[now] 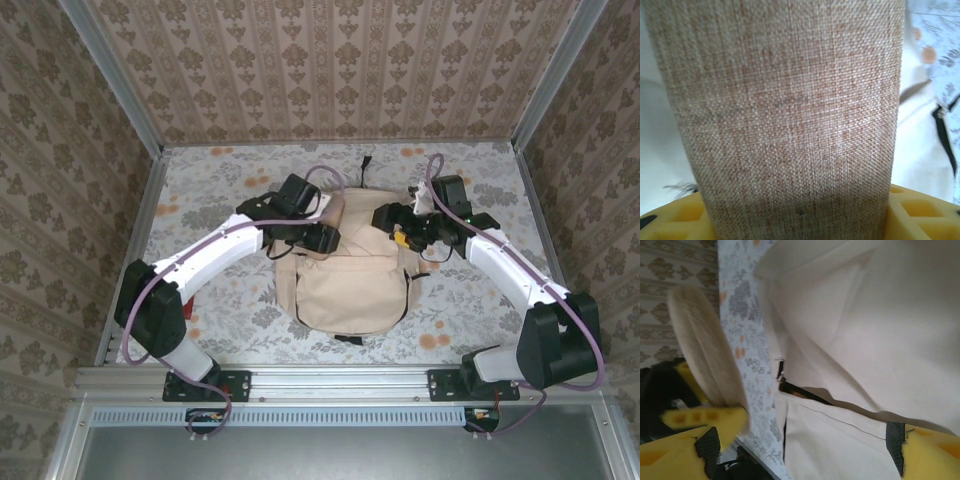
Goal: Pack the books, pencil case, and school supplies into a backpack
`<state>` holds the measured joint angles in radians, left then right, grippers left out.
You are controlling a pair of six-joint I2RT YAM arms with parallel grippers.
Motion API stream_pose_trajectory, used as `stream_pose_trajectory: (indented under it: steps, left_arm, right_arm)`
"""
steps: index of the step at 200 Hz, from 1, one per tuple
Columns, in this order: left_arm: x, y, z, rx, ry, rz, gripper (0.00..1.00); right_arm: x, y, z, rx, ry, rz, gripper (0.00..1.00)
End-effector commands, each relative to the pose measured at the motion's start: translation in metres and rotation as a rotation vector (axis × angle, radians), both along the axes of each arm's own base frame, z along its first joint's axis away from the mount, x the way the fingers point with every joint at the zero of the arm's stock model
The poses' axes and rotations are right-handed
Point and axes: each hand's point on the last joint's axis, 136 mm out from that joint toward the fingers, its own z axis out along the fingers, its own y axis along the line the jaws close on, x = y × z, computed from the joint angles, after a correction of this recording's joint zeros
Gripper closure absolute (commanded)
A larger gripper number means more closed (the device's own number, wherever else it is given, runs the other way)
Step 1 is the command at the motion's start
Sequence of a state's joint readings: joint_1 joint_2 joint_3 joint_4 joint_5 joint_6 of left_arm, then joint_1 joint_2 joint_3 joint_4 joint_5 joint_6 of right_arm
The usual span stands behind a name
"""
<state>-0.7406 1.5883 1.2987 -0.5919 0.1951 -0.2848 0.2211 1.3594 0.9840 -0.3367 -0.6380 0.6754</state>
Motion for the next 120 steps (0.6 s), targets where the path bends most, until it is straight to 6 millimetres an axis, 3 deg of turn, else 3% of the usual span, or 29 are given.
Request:
stream_pose_trajectory:
  steps: [1,27,36,72,120]
  left_arm:
    - [-0.007,-0.02,0.01,-0.06,-0.055,-0.119,0.58]
    - [-0.018,-0.032,0.01,-0.077,-0.053,-0.184,0.59]
    - [-0.022,-0.036,0.009,-0.077,-0.049,-0.206,0.59]
    - [-0.027,-0.041,0.006,-0.059,-0.042,-0.246,0.59]
    - [-0.033,-0.047,0.011,-0.066,-0.057,-0.293,0.59]
  right_arm:
    - [0.005,0.015,0.02,0.084,-0.034,0.05,0.12]
    - [0.003,0.023,0.028,0.149,-0.043,0.09,0.17]
    - [0.004,0.027,0.019,0.162,-0.015,0.106,0.18]
    - [0.004,0.04,0.023,0.214,-0.005,0.152,0.22]
    - [0.009,0.053,0.016,0.229,0.024,0.17,0.39]
